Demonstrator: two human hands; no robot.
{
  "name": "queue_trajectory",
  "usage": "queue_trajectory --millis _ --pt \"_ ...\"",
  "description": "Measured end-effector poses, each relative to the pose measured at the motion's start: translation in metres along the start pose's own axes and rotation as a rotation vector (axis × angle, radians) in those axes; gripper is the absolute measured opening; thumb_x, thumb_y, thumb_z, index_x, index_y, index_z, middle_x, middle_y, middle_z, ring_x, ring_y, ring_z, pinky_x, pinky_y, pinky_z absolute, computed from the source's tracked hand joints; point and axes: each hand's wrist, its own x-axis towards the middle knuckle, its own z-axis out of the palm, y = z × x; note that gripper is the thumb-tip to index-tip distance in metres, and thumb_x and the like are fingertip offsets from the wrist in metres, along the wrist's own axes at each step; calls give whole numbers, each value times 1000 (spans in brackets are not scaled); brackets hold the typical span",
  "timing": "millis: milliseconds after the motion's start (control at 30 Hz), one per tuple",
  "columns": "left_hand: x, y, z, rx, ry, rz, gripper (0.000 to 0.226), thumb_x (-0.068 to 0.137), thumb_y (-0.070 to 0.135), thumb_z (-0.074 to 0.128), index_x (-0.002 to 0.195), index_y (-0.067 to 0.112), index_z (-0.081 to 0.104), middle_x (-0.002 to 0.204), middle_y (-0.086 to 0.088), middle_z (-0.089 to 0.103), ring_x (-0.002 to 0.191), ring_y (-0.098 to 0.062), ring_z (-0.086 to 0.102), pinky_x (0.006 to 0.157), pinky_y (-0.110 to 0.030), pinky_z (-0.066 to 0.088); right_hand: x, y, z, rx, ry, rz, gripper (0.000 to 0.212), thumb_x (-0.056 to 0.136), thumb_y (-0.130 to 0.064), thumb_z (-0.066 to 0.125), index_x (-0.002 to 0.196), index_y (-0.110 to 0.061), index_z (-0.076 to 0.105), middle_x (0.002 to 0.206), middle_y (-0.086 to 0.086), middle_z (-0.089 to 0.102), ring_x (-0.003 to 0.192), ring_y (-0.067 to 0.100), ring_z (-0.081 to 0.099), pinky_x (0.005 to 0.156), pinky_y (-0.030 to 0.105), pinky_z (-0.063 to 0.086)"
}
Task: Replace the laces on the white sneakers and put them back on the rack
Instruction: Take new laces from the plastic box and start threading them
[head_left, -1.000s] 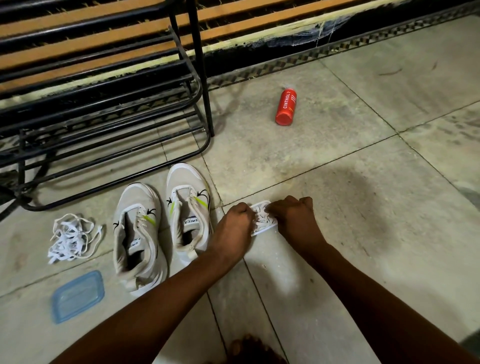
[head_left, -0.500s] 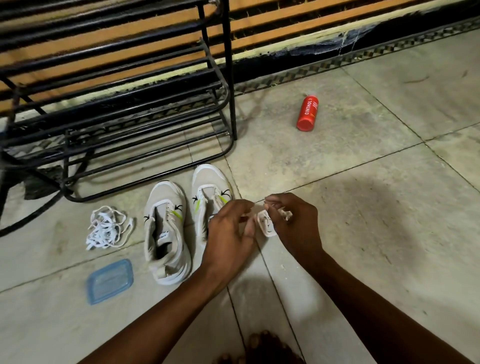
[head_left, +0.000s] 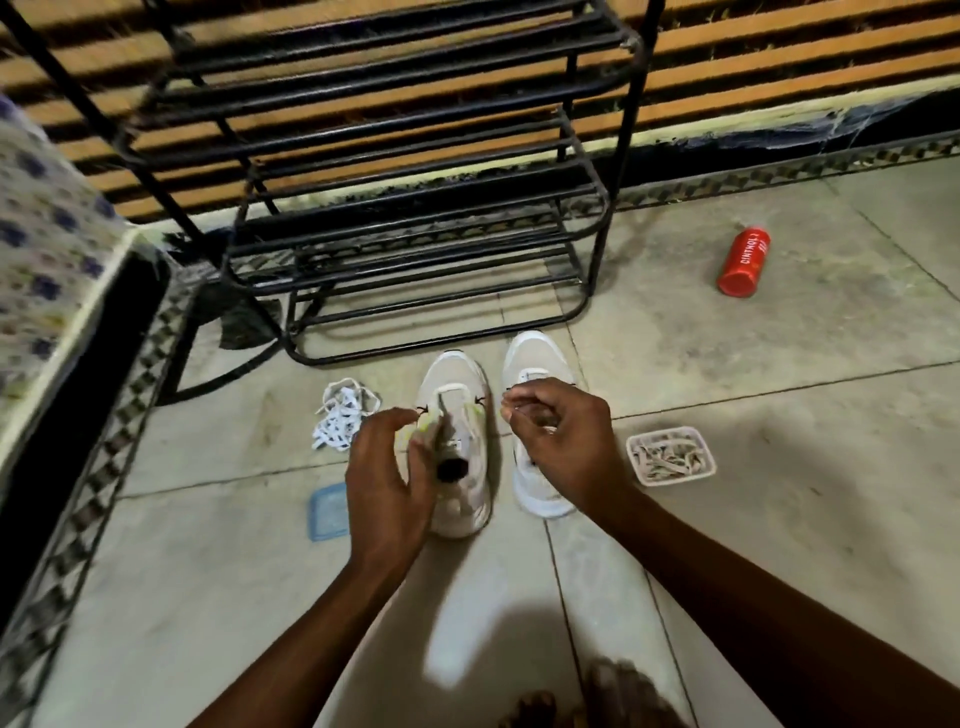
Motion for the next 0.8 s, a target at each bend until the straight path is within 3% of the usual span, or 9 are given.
queue_trajectory --millis 133,200,300,400,500,567,633,700,800 --pt "-20 -66 -22 171 -265 -183 40 80 14 53 119 14 62 113 2 64 109 -25 60 86 -26 36 -4 3 13 -83 -92 -51 22 86 -27 63 96 -13 77 90 -6 74 83 4 69 79 12 48" --pt "-24 -94 -29 378 -554 -226 68 68 23 55 136 17 59 135 -3 60 129 -29 53 95 -39 38 -7 7 17 -113 -117 -52 17 85 -19 65 95 -12 77 87 -5 73 82 5 68 78 12 47" --pt "-28 -113 -31 607 -876 -205 86 81 23 58 159 39 27 169 6 18 156 -23 16 111 -65 27 -12 15 17 -129 -120 -36 20 84 -26 63 93 -13 77 86 -7 72 82 6 68 76 15 49" --pt "-30 -124 -26 624 -899 -121 75 97 11 52 158 46 26 171 4 10 157 -24 11 112 -63 31 -13 18 17 -154 -120 -21 16 84 -25 65 90 -16 77 86 -8 73 83 5 68 78 19 51" --pt "-23 -125 -28 550 -764 -183 43 92 57 64 125 29 61 133 -5 60 129 -32 51 100 -50 43 -13 23 17 -193 -121 -22 13 82 -7 75 88 -18 76 85 -11 72 82 2 67 77 16 48" --pt "-22 -135 -29 559 -718 -79 50 85 70 59 114 31 68 111 7 61 112 -28 54 93 -39 41 -14 26 16 -204 -128 -26 16 82 -4 76 88 -18 77 86 -10 72 81 1 66 77 14 47" --pt "-20 -140 -28 640 -743 29 47 92 34 63 139 31 61 131 -1 55 123 -34 48 103 -41 39 -15 27 14 -207 -129 -30 16 82 -4 76 89 -18 77 86 -10 72 82 1 66 77 14 47" --pt "-17 -145 -28 655 -735 91 64 78 5 75 139 18 61 131 -15 61 114 -44 58 95 -47 51 -16 28 13 -202 -133 -38 15 82 -5 77 89 -18 77 87 -9 73 82 4 68 77 18 50" --pt "-8 -139 -31 759 -842 159 82 61 21 89 136 8 58 121 -16 66 103 -41 63 82 -44 58 -18 27 13 -183 -143 -40 13 83 -7 76 90 -18 77 87 -7 73 82 5 68 76 21 52"
